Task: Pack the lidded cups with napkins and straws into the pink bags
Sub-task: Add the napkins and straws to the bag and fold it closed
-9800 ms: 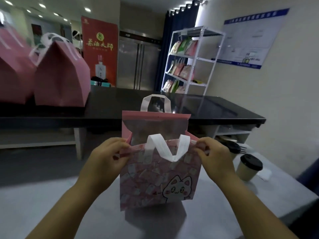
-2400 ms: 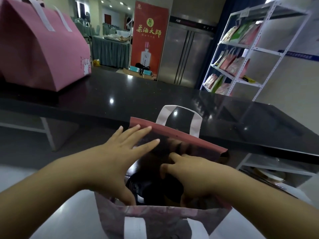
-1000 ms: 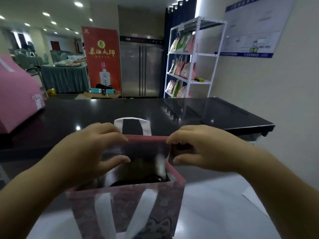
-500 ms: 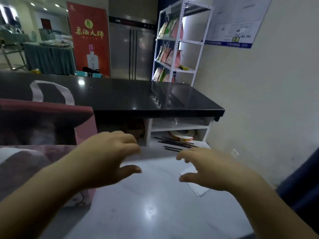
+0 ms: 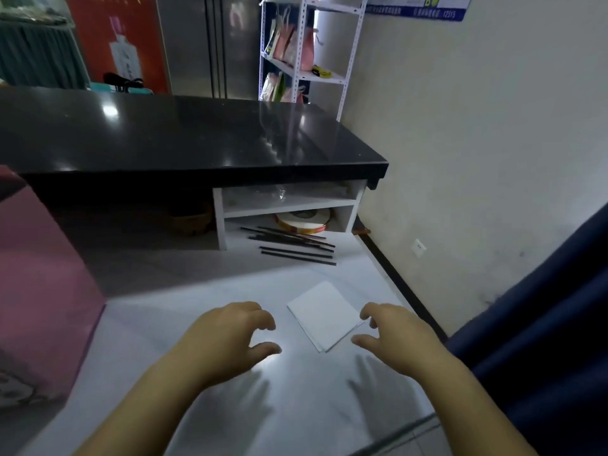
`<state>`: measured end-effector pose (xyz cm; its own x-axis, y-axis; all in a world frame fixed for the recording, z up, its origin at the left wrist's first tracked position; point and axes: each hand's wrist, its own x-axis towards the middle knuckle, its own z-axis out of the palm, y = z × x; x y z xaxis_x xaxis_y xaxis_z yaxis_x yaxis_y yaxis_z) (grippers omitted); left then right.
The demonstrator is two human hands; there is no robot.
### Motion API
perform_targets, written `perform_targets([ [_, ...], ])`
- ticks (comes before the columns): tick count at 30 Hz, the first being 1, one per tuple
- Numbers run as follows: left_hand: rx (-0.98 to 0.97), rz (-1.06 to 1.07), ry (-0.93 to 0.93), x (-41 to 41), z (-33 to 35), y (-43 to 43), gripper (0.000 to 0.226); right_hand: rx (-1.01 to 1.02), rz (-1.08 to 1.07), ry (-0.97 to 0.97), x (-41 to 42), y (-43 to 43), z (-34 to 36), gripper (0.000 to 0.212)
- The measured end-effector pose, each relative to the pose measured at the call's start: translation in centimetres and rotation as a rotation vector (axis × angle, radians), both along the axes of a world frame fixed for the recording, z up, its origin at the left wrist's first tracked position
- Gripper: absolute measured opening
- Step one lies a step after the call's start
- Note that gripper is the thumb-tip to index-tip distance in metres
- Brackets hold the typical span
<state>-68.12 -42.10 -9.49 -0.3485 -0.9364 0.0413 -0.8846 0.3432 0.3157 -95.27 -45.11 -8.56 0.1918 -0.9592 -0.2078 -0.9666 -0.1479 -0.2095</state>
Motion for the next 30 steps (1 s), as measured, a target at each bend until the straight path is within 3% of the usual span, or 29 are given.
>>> perform_targets([
  [8, 0.118, 0.005, 0.156, -3.5, -5.0, -5.6, 0.04, 0.033, -0.216, -0.127, -0.2, -4.6, -5.3, 0.054],
  [16, 0.175, 0.131, 0.11, -5.2, -7.7, -8.5, 0.057, 0.121, -0.261, -0.218, 0.2, -7.8, -8.0, 0.043],
  [22, 0.24, 0.321, 0.252, -5.9, -7.7, -9.2, 0.021, 0.18, -0.177, -0.324, 0.2, -9.6, -8.2, 0.026],
  [30, 0.145, 0.441, 0.383, -5.7, -7.7, -7.9, 0.02, 0.133, -0.028, -0.382, -0.6, -10.7, -7.7, 0.024],
])
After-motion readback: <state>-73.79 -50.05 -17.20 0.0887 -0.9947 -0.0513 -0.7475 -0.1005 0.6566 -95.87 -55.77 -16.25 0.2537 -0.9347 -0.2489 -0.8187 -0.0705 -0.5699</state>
